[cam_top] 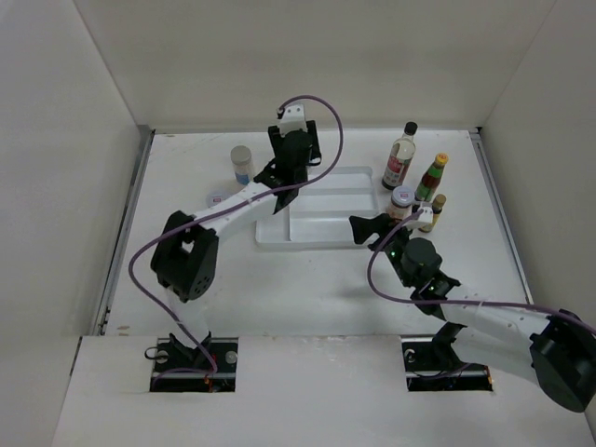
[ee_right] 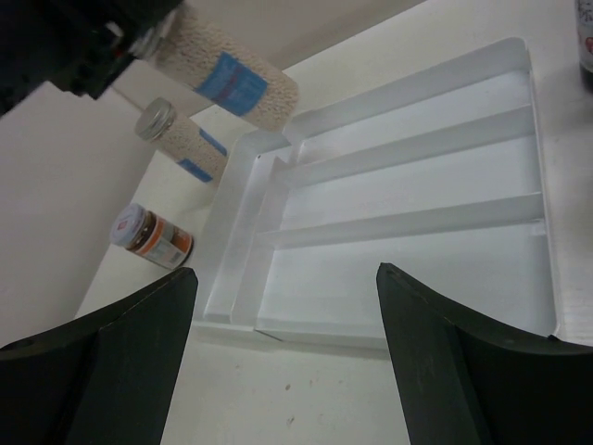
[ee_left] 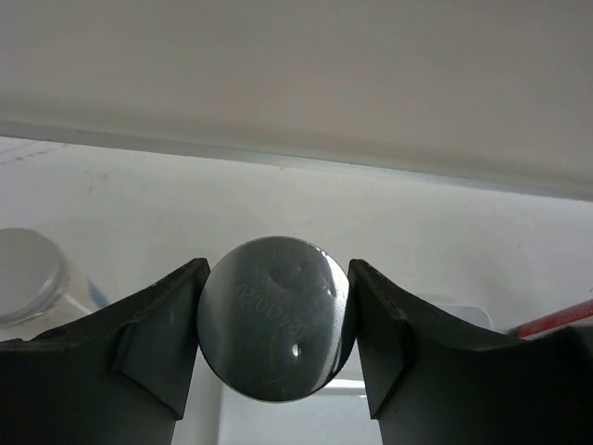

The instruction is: Organize the condiment bottles

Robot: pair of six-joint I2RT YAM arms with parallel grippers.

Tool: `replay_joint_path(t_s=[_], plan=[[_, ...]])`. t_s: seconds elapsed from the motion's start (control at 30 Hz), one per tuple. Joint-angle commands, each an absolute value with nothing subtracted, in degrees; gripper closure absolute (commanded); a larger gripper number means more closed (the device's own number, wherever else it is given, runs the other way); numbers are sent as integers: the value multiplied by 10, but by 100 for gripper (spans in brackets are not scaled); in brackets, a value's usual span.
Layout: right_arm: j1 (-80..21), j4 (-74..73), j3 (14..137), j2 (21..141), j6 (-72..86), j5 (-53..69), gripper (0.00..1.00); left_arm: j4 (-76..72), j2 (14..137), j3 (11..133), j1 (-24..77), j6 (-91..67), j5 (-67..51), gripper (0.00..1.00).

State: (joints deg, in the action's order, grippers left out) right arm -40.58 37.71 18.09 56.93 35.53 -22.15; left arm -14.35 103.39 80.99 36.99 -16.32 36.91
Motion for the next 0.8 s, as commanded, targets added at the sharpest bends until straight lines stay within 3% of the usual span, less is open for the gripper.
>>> replay_joint_path(t_s=[0.0, 0.4, 0.53, 0.67, 0.77], plan=[[-393, 384, 182, 556, 369, -226, 15, -179, 1062, 891, 374, -156, 340, 62], [-382, 376, 177, 545, 374, -226, 15, -170, 1149, 901, 363, -156, 342, 59], [-385, 374, 178, 541, 372, -228, 15, -169, 1158, 889, 359, -158, 341, 43], [-374, 374, 176, 543, 375, -225, 15, -168, 1144, 875, 359, -156, 339, 18], [-377, 374, 177, 544, 374, -230, 14, -168, 1106, 859, 360, -156, 336, 4]])
